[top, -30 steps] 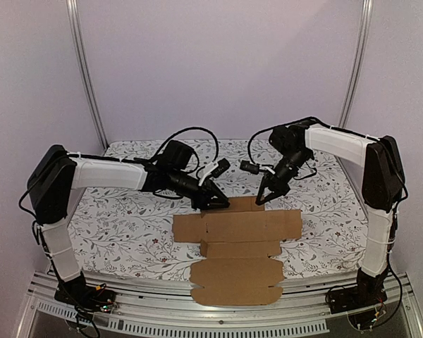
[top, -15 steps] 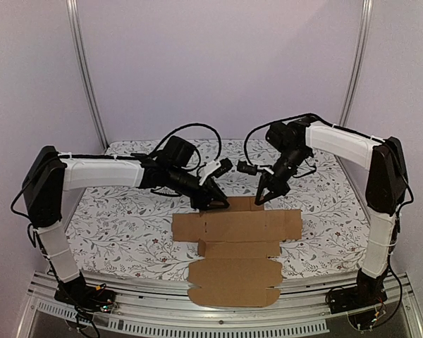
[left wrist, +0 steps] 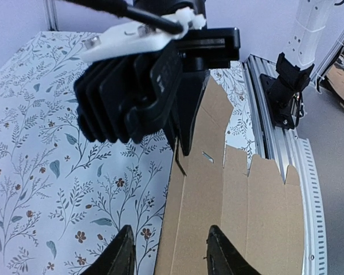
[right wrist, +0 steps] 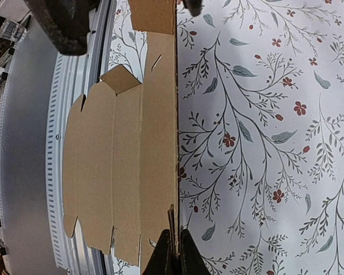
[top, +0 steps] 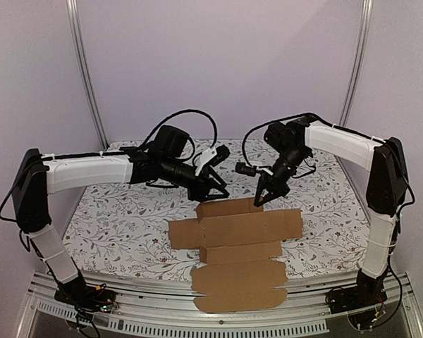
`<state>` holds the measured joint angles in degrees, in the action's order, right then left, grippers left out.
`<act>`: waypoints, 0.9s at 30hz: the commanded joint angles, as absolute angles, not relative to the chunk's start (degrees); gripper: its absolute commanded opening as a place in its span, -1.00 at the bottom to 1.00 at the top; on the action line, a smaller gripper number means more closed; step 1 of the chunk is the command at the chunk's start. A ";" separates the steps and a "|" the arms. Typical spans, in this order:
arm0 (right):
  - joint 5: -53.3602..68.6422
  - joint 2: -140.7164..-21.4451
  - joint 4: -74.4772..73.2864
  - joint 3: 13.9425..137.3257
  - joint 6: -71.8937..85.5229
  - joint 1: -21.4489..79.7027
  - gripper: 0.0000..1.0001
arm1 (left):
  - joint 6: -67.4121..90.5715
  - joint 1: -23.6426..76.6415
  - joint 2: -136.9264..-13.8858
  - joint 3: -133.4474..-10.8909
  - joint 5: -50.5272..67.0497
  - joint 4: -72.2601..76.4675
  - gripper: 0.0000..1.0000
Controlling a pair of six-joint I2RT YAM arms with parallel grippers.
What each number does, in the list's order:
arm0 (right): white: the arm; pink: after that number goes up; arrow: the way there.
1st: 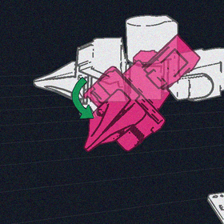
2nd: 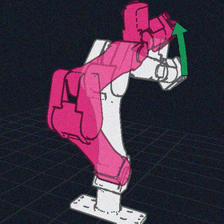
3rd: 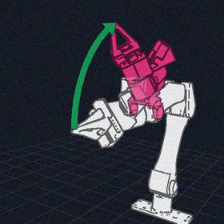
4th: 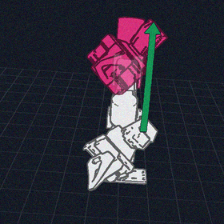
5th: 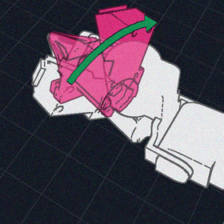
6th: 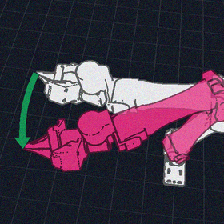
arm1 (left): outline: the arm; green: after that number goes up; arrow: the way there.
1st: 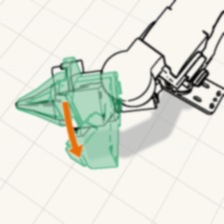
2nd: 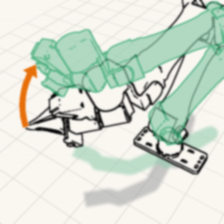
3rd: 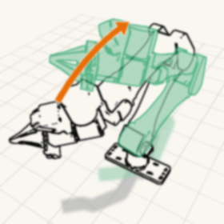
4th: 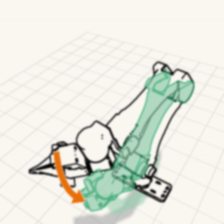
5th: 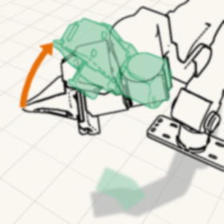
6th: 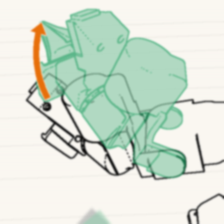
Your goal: Fold the paper box
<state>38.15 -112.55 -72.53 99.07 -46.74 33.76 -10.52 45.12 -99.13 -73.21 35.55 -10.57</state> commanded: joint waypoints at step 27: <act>41.58 -102.16 -61.26 93.91 -29.81 20.56 -0.24 | -3.70 40.93 -102.77 -72.29 40.64 -9.54 -1.00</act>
